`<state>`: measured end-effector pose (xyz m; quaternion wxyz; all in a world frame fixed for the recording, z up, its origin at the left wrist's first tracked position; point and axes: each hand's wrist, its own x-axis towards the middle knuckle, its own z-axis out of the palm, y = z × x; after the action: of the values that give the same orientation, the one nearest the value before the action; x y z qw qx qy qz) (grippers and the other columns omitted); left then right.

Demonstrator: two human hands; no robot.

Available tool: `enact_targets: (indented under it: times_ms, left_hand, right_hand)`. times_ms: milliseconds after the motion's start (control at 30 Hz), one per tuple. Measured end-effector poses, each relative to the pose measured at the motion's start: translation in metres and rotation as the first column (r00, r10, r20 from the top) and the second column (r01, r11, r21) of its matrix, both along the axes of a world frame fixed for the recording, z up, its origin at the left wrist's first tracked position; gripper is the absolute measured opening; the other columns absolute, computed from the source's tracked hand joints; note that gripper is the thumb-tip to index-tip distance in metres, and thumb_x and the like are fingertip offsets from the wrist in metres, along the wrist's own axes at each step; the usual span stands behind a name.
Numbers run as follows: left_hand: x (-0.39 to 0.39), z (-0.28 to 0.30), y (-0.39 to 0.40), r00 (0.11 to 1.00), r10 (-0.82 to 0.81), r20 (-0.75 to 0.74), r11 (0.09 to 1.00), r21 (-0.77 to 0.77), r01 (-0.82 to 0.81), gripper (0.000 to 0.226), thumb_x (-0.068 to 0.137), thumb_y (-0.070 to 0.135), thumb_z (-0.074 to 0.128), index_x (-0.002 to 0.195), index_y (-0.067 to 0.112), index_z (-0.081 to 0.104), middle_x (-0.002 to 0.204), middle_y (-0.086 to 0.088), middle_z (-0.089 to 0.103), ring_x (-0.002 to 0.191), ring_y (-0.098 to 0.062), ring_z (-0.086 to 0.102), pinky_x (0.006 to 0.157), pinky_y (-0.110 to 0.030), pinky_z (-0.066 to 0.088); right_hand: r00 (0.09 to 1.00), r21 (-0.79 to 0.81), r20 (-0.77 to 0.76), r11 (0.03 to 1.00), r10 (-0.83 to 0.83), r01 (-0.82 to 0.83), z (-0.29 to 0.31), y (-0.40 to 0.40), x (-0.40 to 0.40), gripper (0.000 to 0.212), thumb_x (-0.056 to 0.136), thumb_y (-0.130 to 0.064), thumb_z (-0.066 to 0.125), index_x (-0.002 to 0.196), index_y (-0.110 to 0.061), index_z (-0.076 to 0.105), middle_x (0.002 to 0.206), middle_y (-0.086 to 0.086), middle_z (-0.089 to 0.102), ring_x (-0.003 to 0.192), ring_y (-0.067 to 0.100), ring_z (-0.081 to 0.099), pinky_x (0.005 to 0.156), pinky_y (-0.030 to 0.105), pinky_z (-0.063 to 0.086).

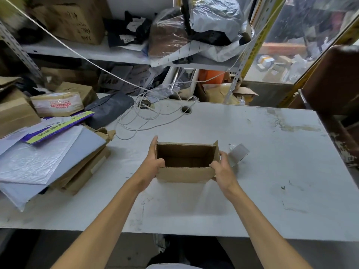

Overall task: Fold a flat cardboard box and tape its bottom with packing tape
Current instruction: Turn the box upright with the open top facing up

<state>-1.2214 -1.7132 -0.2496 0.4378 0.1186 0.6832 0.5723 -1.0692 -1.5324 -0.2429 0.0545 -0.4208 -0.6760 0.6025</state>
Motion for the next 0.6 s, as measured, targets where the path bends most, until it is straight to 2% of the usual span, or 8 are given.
enact_targets:
  times_ms: [100,167,233,333,400,467,533,600]
  left_hand:
    - [0.002,0.005,0.002,0.986,0.075,-0.148,0.997,0.024,-0.072,0.076,0.078,0.007,0.055,0.123,0.058,0.022,0.152,-0.003,0.024,0.128,-0.033,0.044,0.099,-0.045,0.049]
    - [0.006,0.004,0.002,0.948,0.097,-0.302,0.995,0.003,-0.101,0.072,0.083,-0.004,0.057,0.118,0.046,0.02,0.146,-0.003,0.026,0.119,-0.025,0.049,0.091,-0.04,0.054]
    - [0.007,0.003,0.002,0.914,0.078,-0.399,0.995,-0.019,-0.094,0.072,0.086,-0.008,0.057,0.115,0.045,0.017,0.145,-0.002,0.027,0.113,-0.015,0.051,0.089,-0.038,0.056]
    - [0.004,0.006,0.001,0.869,0.077,-0.489,0.995,-0.019,-0.099,0.07,0.087,-0.004,0.058,0.107,0.05,0.018,0.148,-0.005,0.03,0.121,-0.026,0.051,0.092,-0.045,0.057]
    - [0.001,0.01,0.002,0.844,0.08,-0.53,0.994,-0.016,-0.104,0.058,0.089,-0.002,0.055,0.105,0.041,0.019,0.15,-0.004,0.03,0.126,-0.028,0.047,0.093,-0.047,0.056]
    - [-0.001,0.014,0.004,0.816,0.055,-0.576,0.996,-0.028,-0.087,0.046,0.091,-0.001,0.053,0.104,0.032,0.025,0.147,-0.001,0.034,0.126,-0.025,0.045,0.094,-0.042,0.055]
    - [-0.003,0.016,0.006,0.759,0.033,-0.65,0.994,-0.058,-0.093,0.034,0.09,-0.001,0.053,0.101,0.028,0.04,0.143,0.002,0.042,0.132,-0.023,0.042,0.098,-0.035,0.046]
    - [-0.007,0.016,0.008,0.723,0.018,-0.69,0.992,-0.079,-0.1,0.029,0.089,0.0,0.055,0.097,0.028,0.054,0.147,-0.003,0.046,0.142,-0.021,0.036,0.104,-0.03,0.036]
  right_hand:
    - [0.996,0.143,0.005,0.986,0.084,-0.084,0.012,0.004,-0.001,0.043,0.093,-0.018,0.052,0.117,-0.038,0.023,0.111,-0.002,0.054,0.091,0.018,0.059,0.077,0.034,0.049]
    - [0.99,0.268,0.043,0.954,0.131,-0.138,0.011,0.007,0.001,0.041,0.096,-0.019,0.053,0.112,-0.036,0.019,0.119,-0.003,0.048,0.091,0.022,0.059,0.074,0.034,0.043]
    - [0.983,0.367,0.083,0.912,0.165,-0.184,0.011,0.009,0.003,0.036,0.097,-0.025,0.052,0.109,-0.035,0.019,0.117,-0.003,0.045,0.089,0.029,0.059,0.071,0.035,0.043]
    - [0.973,0.441,0.115,0.867,0.201,-0.231,0.016,0.01,0.003,0.03,0.099,-0.031,0.048,0.107,-0.028,0.019,0.103,0.0,0.044,0.075,0.022,0.05,0.063,0.033,0.039]
    - [0.965,0.483,0.111,0.836,0.237,-0.261,0.021,0.01,0.002,0.027,0.1,-0.033,0.045,0.105,-0.025,0.02,0.091,0.002,0.044,0.07,0.019,0.045,0.062,0.033,0.038]
    - [0.951,0.522,0.114,0.797,0.287,-0.303,0.025,0.011,0.0,0.023,0.101,-0.033,0.044,0.101,-0.025,0.022,0.085,0.001,0.041,0.069,0.017,0.042,0.06,0.029,0.037]
    - [0.941,0.539,0.139,0.773,0.31,-0.334,0.026,0.012,-0.003,0.016,0.102,-0.034,0.042,0.101,-0.027,0.028,0.093,-0.004,0.044,0.076,0.013,0.047,0.067,0.028,0.038]
    - [0.945,0.545,0.142,0.773,0.296,-0.324,0.025,0.014,-0.006,0.01,0.102,-0.033,0.042,0.109,-0.026,0.038,0.109,-0.003,0.052,0.093,0.013,0.052,0.077,0.027,0.038]
